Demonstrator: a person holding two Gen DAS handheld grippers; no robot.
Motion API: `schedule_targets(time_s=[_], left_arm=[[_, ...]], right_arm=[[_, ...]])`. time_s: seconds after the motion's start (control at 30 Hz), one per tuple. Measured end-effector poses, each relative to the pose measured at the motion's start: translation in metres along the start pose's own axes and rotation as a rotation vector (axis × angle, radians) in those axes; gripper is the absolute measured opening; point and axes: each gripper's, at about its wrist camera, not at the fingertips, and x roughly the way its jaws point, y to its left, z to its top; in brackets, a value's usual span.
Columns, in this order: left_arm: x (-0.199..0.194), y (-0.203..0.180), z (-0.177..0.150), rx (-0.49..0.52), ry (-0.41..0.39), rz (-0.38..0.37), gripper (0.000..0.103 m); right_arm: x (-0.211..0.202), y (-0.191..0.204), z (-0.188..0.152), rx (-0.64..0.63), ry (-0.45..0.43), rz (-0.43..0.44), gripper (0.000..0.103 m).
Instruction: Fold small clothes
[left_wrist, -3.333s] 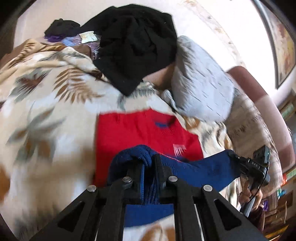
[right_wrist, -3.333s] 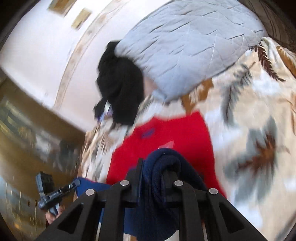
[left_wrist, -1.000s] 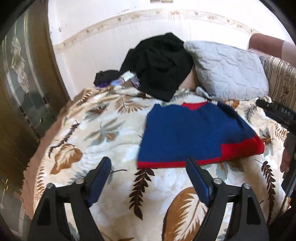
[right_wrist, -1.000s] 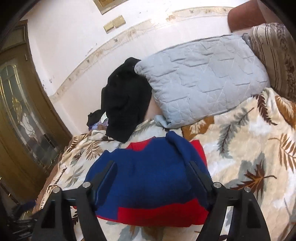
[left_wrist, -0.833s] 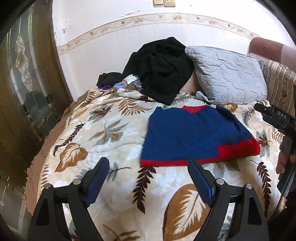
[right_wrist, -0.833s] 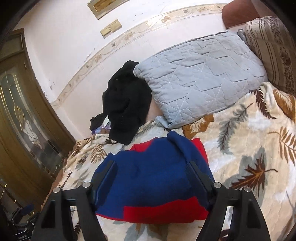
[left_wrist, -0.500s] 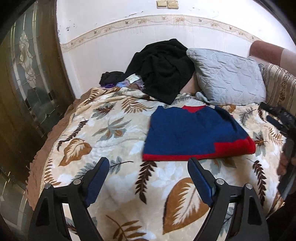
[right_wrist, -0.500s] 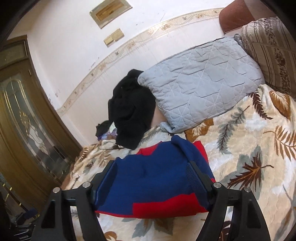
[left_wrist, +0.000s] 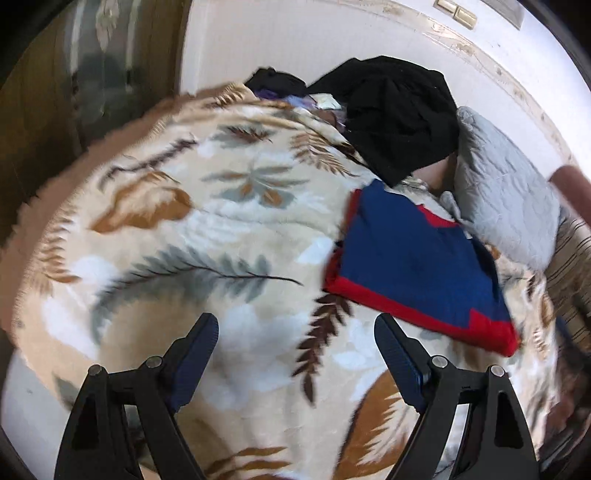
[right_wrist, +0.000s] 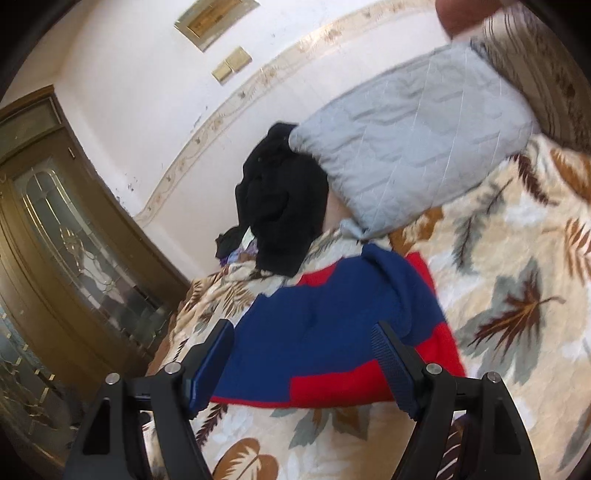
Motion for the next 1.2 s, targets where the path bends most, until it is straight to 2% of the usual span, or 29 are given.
schedule_targets(time_s=[0.03, 0.1, 0.17, 0.23, 0.4, 0.53, 0.6, 0.77, 1.0, 1.2], left_arm=[[0.005, -0.004, 0.000, -0.002, 0.011, -0.027, 0.087], [0.019, -0.018, -0.001, -0.009, 0.044, -0.095, 0.079], [0.033, -0.028, -0.001, -0.021, 0.082, -0.139, 0.063], [0.053, -0.036, 0.000, -0.047, 0.125, -0.164, 0.063], [0.088, -0.042, 0.006, -0.144, 0.138, -0.198, 0.063], [0.121, -0.040, 0.011, -0.209, 0.202, -0.182, 0.066], [0.132, -0.038, 0.014, -0.242, 0.188, -0.185, 0.066], [0.135, -0.045, 0.022, -0.222, 0.143, -0.121, 0.066], [0.119, -0.058, 0.022, -0.057, 0.059, 0.092, 0.067], [0.103, -0.061, 0.022, 0.038, -0.009, 0.194, 0.067]], right_arm=[[0.004, -0.001, 0.000, 0.012, 0.012, 0.010, 0.080], [0.014, -0.001, -0.001, 0.036, 0.043, 0.029, 0.080], [0.023, -0.001, -0.004, 0.053, 0.065, 0.039, 0.080], [0.034, 0.001, -0.007, 0.064, 0.093, 0.048, 0.079], [0.053, 0.010, -0.014, 0.037, 0.128, 0.051, 0.078], [0.064, 0.012, -0.016, 0.038, 0.147, 0.055, 0.078], [0.070, 0.013, -0.017, 0.036, 0.157, 0.057, 0.078], [0.079, 0.014, -0.019, 0.017, 0.174, 0.047, 0.078], [0.089, 0.008, -0.023, 0.004, 0.197, 0.009, 0.078], [0.094, 0.010, -0.025, -0.011, 0.202, -0.002, 0.078]])
